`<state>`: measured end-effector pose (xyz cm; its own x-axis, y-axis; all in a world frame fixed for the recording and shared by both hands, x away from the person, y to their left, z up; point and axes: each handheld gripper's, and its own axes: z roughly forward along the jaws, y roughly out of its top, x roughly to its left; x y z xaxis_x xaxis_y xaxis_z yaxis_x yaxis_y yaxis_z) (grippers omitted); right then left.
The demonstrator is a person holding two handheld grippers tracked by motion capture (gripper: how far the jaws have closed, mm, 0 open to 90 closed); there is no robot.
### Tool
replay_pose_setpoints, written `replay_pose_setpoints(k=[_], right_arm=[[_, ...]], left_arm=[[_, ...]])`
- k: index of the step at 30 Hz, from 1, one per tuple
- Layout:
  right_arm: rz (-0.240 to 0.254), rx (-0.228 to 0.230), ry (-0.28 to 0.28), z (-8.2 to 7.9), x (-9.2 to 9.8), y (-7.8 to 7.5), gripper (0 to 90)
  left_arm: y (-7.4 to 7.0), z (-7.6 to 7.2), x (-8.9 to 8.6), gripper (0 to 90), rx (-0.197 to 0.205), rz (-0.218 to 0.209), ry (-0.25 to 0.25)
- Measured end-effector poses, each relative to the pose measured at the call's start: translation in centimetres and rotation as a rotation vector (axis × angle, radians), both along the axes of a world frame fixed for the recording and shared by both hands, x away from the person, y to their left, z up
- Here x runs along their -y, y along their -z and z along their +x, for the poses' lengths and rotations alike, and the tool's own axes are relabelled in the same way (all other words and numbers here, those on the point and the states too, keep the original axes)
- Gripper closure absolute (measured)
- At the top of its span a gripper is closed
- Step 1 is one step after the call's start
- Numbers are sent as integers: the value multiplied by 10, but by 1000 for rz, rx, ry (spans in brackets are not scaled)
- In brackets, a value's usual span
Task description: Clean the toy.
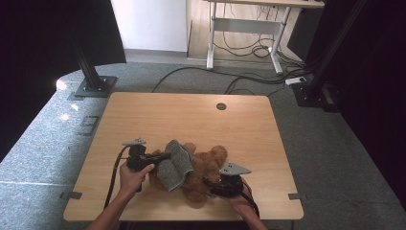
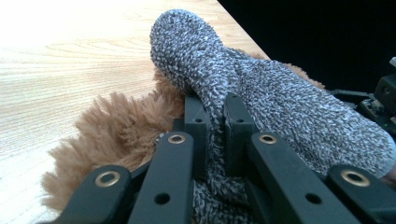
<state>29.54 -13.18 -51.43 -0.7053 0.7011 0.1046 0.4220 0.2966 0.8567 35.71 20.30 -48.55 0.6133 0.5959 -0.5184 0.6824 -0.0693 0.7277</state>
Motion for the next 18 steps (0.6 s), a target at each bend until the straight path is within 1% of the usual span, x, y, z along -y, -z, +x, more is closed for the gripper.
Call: replay_pose_setpoints(k=[1, 4, 7, 8, 9, 10, 12, 13, 14, 15, 17, 18], right_arm=[[-3, 5, -1, 0, -1, 0, 543], [-14, 35, 9, 0, -2, 1, 589], [-27, 99, 38, 1, -5, 3, 619], [-28, 124, 57, 3, -6, 3, 626], [-30, 138, 67, 5, -8, 3, 633], [-33, 156, 79, 9, -9, 3, 640], [-49, 202, 106, 22, -14, 3, 646], [-46, 205, 116, 28, -16, 3, 647], [-39, 206, 127, 33, -17, 3, 648], [-39, 234, 140, 42, -20, 4, 648], [-23, 244, 162, 52, -21, 5, 650], [-21, 256, 163, 54, -21, 6, 652]], left_arm=[[0, 0, 0, 825, 0, -4, 2], [-4, 2, 0, 824, -3, -20, 6], [-10, 7, -1, 821, 1, -31, 3], [-12, 8, -1, 821, 3, -32, 0], [-14, 10, -2, 820, 7, -34, -2], [-18, 13, -2, 820, 11, -34, -7], [-23, 18, -3, 820, 20, -37, -16], [-26, 20, -3, 819, 24, -39, -21], [-31, 24, -4, 819, 32, -51, -27], [-33, 26, -4, 819, 36, -57, -29], [-40, 32, -1, 818, 46, -59, -32], [-42, 33, 1, 818, 47, -62, -30]])
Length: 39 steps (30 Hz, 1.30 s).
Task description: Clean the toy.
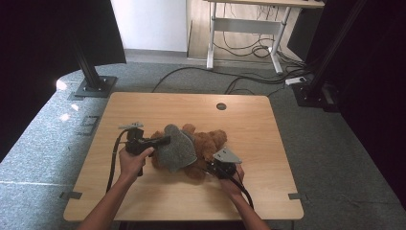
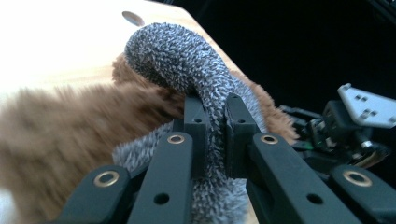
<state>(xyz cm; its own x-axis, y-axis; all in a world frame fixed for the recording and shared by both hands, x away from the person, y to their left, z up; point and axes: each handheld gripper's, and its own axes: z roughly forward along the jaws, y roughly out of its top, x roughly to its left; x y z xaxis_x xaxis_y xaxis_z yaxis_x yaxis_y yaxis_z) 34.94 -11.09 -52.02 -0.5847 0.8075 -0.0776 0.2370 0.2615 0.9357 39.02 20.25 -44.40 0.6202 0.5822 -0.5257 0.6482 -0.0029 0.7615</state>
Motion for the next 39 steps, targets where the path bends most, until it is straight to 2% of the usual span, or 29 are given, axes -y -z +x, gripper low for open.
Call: replay_pose_setpoints(k=[2, 4, 7, 9, 12, 15, 17, 19, 20, 23, 26, 29, 31, 32, 37, 39], right_arm=[[2, 7, -30, -1, 2, 3, 654], [-5, 20, -61, -8, 4, 6, 656], [-28, 23, -116, -22, 4, 10, 659], [-46, 16, -134, -29, 4, 11, 662], [-57, -2, -155, -36, 6, 15, 664], [-84, -1, -172, -45, 5, 19, 664], [-99, 0, -175, -48, 6, 20, 664], [-105, -4, -185, -49, 6, 20, 663], [-108, -5, -187, -49, 7, 20, 663], [-110, -21, -199, -50, 10, 22, 659], [-113, -28, -205, -49, 11, 21, 659], [-108, -32, -206, -49, 12, 21, 658], [-103, -34, -205, -49, 13, 21, 656], [-96, -36, -204, -48, 13, 21, 656], [-92, -37, -207, -49, 14, 22, 654], [-90, -40, -212, -49, 15, 22, 652]], left_arm=[[-3, 4, 7, 818, -4, -9, 13], [-5, 7, 16, 818, -9, -35, 42], [-9, 8, 33, 818, -1, -46, 75], [-12, 8, 49, 818, 6, -41, 102], [-12, 11, 70, 816, -4, -21, 134], [-10, 12, 90, 816, -19, -10, 168], [-6, 12, 101, 815, -38, 27, 188], [1, 13, 110, 816, -61, 92, 191], [7, 14, 113, 816, -85, 123, 194], [13, 14, 107, 819, -116, 117, 197], [9, 10, 95, 820, -94, 142, 173], [8, 8, 79, 820, -88, 138, 154], [9, 6, 65, 820, -94, 111, 138], [10, 5, 54, 819, -95, 81, 131], [8, -3, 19, 818, -67, 48, 76], [9, -6, 0, 817, -73, 25, 47]])
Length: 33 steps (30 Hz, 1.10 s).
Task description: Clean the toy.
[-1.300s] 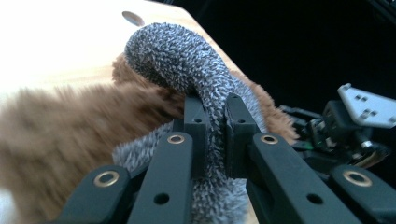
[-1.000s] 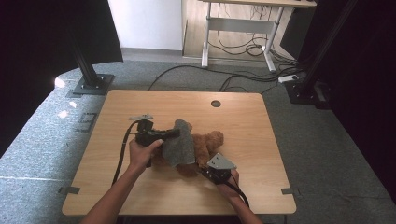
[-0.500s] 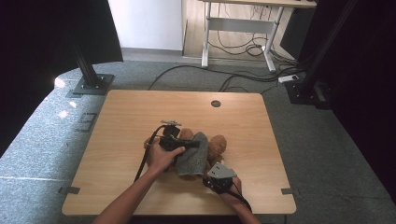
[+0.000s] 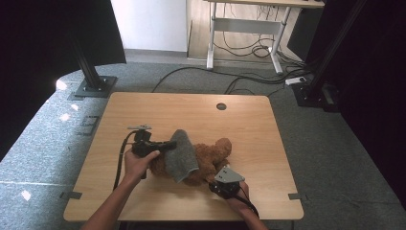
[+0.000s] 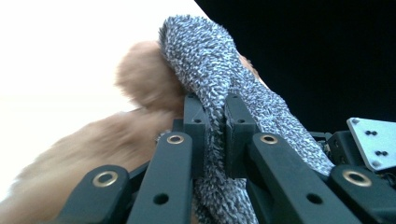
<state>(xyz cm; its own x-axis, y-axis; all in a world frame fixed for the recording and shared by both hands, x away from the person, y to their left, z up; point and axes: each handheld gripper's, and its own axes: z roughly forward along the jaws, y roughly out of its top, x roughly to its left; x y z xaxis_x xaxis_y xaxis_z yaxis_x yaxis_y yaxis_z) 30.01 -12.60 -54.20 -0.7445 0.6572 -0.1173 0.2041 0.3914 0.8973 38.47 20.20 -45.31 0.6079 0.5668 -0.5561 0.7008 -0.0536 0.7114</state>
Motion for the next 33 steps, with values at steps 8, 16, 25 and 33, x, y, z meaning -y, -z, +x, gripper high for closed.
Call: replay_pose_setpoints(k=[8, 16, 25, 33], right_arm=[[6, -3, -21, -3, 2, 1, 650], [7, 1, -32, -3, 3, 1, 649], [1, 10, -38, -4, 4, 2, 649], [-1, 15, -39, -4, 4, 2, 648]], left_arm=[[4, -5, -46, 813, -18, -48, -84], [-10, -5, -22, 817, 13, -107, 8], [-32, 9, 80, 818, 75, 31, 156], [-19, 23, 146, 818, 56, 172, 201]])
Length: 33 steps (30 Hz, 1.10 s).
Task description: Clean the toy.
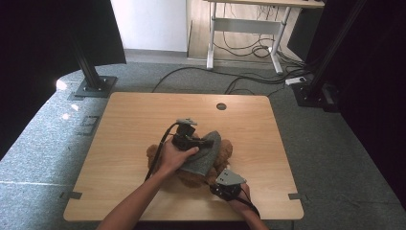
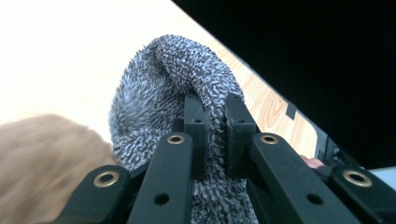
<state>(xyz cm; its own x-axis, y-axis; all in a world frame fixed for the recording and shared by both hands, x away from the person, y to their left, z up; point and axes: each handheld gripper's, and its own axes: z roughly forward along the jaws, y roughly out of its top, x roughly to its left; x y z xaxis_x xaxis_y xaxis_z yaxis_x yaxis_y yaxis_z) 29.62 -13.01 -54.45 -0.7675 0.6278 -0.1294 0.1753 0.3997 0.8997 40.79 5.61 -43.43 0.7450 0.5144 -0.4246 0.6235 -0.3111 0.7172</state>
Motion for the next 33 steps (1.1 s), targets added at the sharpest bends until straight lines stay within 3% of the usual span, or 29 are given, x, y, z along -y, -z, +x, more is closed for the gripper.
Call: replay_pose_setpoints(k=[4, 7, 8, 11, 14, 16, 21, 23, 26, 29, 33], right_arm=[[-7, -1, 0, 0, 0, 0, 649], [-20, -1, 16, -3, -1, 1, 650], [-24, 0, 19, -3, -1, 1, 651], [-34, 3, 28, -5, -1, 1, 652], [-30, -1, 32, -4, -2, 1, 652], [-35, -2, 33, -4, -3, 1, 652], [-14, -19, 40, -3, -2, 1, 651], [-10, -21, 38, -2, -1, 1, 651], [-9, -20, 38, -2, -1, 1, 651], [-9, -20, 38, -2, -1, 1, 651], [-6, -21, 40, -2, -1, 1, 651]], left_arm=[[12, 2, 9, 818, 11, 96, -23], [10, 0, -6, 821, 24, 91, -48], [8, -3, -16, 821, 46, 96, -66], [6, -9, -49, 822, 61, 78, -98], [8, -15, -88, 822, 13, -38, -110], [6, -23, -101, 822, 23, -67, -111], [0, -39, -132, 823, 74, -61, -164], [4, -39, -149, 822, 64, -61, -197], [14, -41, -172, 821, 25, -110, -227], [19, -44, -185, 821, 16, -131, -252], [23, -48, -198, 821, 24, -106, -289]])
